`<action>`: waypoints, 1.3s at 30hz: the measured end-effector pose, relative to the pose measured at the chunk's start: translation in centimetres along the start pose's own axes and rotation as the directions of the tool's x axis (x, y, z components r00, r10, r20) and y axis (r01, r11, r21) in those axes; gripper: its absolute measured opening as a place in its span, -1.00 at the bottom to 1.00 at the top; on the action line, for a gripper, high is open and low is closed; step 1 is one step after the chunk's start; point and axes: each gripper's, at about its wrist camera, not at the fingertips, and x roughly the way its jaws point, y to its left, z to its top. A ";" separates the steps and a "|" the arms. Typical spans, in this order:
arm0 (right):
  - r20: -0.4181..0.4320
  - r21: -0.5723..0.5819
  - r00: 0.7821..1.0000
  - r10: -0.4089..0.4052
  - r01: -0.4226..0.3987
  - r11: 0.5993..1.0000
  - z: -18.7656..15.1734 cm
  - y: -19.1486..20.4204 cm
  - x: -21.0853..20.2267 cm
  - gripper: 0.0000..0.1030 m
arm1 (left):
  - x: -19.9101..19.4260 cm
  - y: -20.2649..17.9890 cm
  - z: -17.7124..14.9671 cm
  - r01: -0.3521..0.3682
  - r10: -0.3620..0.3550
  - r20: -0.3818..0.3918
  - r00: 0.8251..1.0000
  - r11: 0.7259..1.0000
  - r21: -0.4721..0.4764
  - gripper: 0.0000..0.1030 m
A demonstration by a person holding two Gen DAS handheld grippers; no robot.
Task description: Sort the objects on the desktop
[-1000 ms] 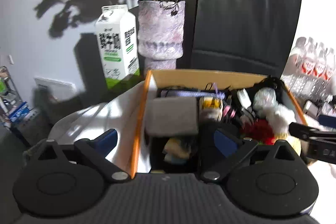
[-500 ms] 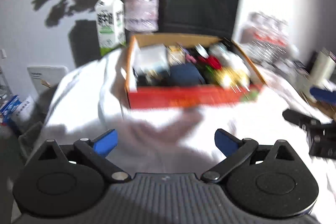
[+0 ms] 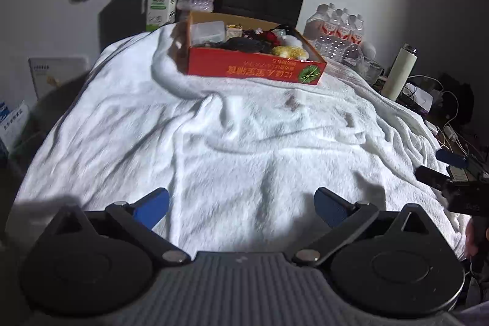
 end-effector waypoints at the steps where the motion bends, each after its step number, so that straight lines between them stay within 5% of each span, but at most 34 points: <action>1: -0.004 0.013 1.000 0.002 -0.002 1.000 -0.4 -0.1 -0.6 0.91 | -0.1 0.3 -0.4 0.001 -0.001 0.003 1.000 1.000 -0.007 1.00; 8: 0.013 0.057 1.000 -0.027 0.026 0.998 -1.4 0.4 -0.4 0.91 | 2.5 0.0 -1.6 -0.099 0.097 0.078 0.992 0.995 0.014 1.00; 17: 0.007 0.082 1.000 -0.010 0.009 0.997 -1.1 2.0 6.3 0.91 | 7.9 -2.2 -0.7 -0.198 0.191 0.205 0.960 0.980 0.011 1.00; 29: -0.112 0.070 0.989 -0.092 0.100 0.993 0.4 2.6 16.3 0.95 | 17.1 -3.8 1.8 -0.259 0.255 0.070 0.964 0.963 0.070 1.00; 33: -0.186 0.029 0.976 -0.114 0.122 0.992 0.4 3.2 17.8 1.00 | 17.3 -3.5 1.7 -0.255 0.252 0.056 0.966 0.966 0.045 1.00; 39: -0.190 0.032 0.975 -0.112 0.120 0.992 0.3 3.2 17.7 1.00 | 17.2 -3.6 1.8 -0.248 0.244 0.056 0.968 0.967 0.060 1.00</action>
